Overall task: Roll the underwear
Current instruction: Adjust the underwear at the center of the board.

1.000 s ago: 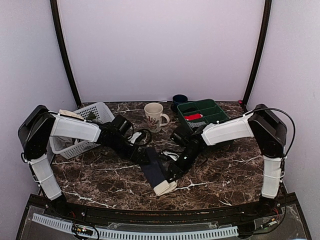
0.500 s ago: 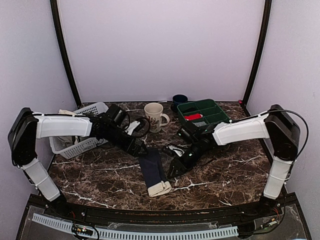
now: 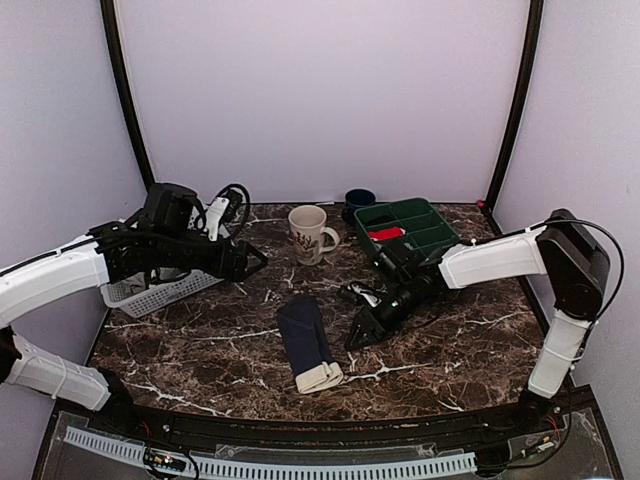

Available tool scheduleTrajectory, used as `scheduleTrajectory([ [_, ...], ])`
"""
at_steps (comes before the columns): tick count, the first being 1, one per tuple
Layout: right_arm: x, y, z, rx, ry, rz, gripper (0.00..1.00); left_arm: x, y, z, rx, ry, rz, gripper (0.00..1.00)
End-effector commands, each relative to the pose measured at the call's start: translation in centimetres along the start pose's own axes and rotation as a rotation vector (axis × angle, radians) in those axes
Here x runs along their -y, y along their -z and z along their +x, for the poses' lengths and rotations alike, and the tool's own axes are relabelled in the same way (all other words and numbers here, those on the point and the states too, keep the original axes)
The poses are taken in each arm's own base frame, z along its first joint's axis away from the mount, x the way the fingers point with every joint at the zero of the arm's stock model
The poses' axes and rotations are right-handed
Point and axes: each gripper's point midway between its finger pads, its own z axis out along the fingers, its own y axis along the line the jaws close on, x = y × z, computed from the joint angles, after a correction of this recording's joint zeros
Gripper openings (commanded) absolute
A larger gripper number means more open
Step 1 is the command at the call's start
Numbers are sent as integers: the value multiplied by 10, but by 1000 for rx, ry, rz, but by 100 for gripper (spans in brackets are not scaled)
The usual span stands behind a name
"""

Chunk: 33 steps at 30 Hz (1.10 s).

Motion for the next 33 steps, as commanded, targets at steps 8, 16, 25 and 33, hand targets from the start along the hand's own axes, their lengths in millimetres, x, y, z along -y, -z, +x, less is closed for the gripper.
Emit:
scheduleTrajectory([
  [8,-10,-46,13,-47,-25,-105,28,69,-46,123,-408,217,63,78],
  [16,-15,-67,31,-65,-43,-142,23,107,-58,163,-562,217,53,62],
  [25,-20,-75,32,-38,-74,-170,21,121,-73,182,-648,196,-23,51],
  [33,-20,-79,33,-27,-86,-166,21,114,-82,193,-709,167,-154,48],
])
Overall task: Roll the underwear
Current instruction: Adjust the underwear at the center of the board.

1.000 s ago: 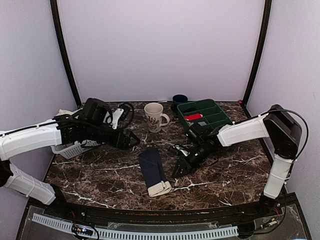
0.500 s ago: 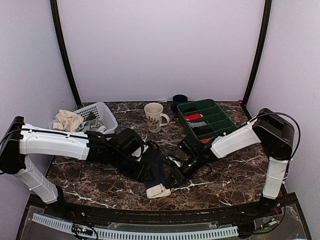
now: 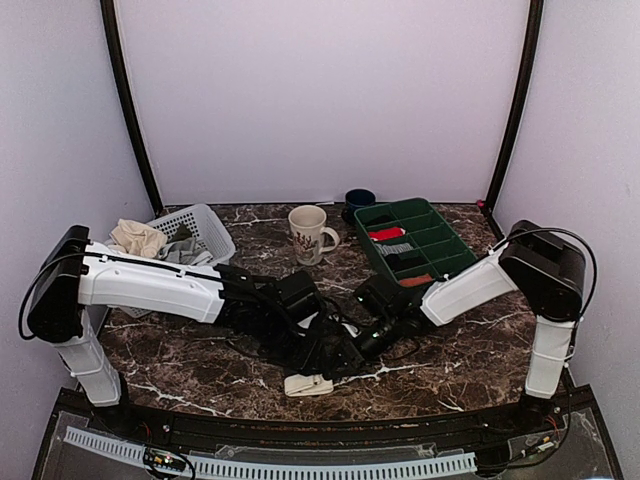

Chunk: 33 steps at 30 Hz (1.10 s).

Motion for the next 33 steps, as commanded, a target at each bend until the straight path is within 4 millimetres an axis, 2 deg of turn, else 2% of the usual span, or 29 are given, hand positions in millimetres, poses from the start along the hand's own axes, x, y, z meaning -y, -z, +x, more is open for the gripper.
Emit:
scheduleTrajectory([
  [1,5,-6,4,7,-14,12,21,-11,0,6,-31,21,-113,48],
  [7,3,-7,4,12,-17,5,21,-21,-5,6,-63,41,-210,43],
  [11,3,-9,7,4,-19,5,20,-22,-5,4,-61,43,-222,28],
  [16,6,-11,8,4,-19,6,20,-16,-2,-1,-47,28,-206,1],
  [24,8,-14,8,5,-14,3,20,6,10,-13,3,-20,-114,0],
  [33,9,-14,7,9,-12,2,20,38,12,-24,54,-109,39,0],
])
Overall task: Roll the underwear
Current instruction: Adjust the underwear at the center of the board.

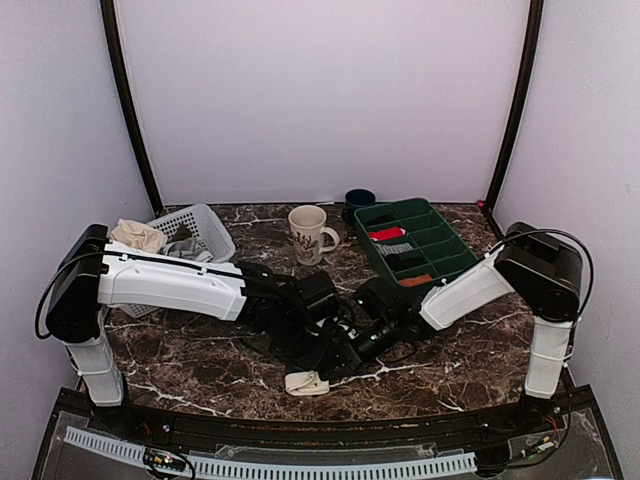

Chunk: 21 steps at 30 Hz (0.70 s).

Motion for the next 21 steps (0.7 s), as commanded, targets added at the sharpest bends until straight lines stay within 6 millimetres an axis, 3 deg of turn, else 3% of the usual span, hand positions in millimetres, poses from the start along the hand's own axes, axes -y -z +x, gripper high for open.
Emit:
scheduleTrajectory([
  [1,12,-7,10,-18,-17,27,20,28,23,-14,77,-65,129,0],
  [7,9,-6,7,-3,-1,19,20,32,14,-13,88,-87,172,0],
  [13,8,-4,8,1,4,16,20,20,1,-5,77,-52,194,0],
  [21,9,0,13,-2,-5,20,20,15,-5,2,83,-31,286,14],
])
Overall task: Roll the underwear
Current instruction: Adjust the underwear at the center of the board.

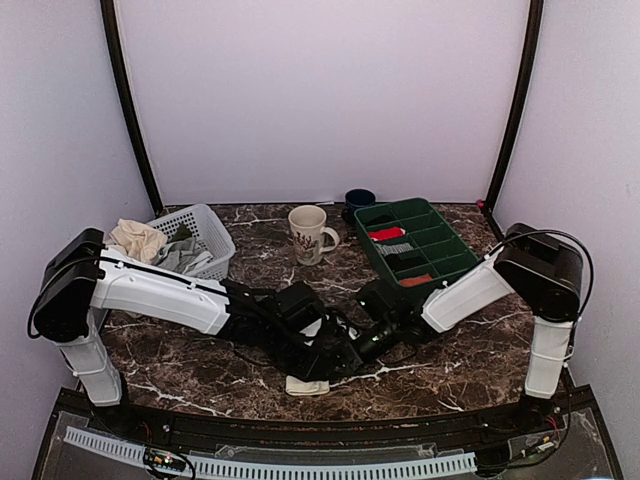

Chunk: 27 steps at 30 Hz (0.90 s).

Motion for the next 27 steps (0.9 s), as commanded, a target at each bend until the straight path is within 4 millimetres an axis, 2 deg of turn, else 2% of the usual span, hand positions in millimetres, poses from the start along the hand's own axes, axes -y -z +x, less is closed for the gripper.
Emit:
scheduleTrajectory([
  [1,8,0,14,-21,-25,33,20,9,11,-8,56,1,103,14],
  [5,9,5,16,-14,-30,35,20,16,19,-13,97,-18,163,20],
  [12,-1,19,8,15,-24,30,20,41,63,-27,236,-88,288,35],
  [15,-3,25,6,18,-36,35,20,34,77,-24,278,-87,272,35],
  [18,-4,30,9,9,-57,45,20,16,82,-12,284,-85,208,35],
  [22,-1,36,11,8,-80,56,20,-10,76,12,228,-106,126,30],
  [27,4,34,10,-4,-103,67,20,-21,61,26,158,-121,90,14],
])
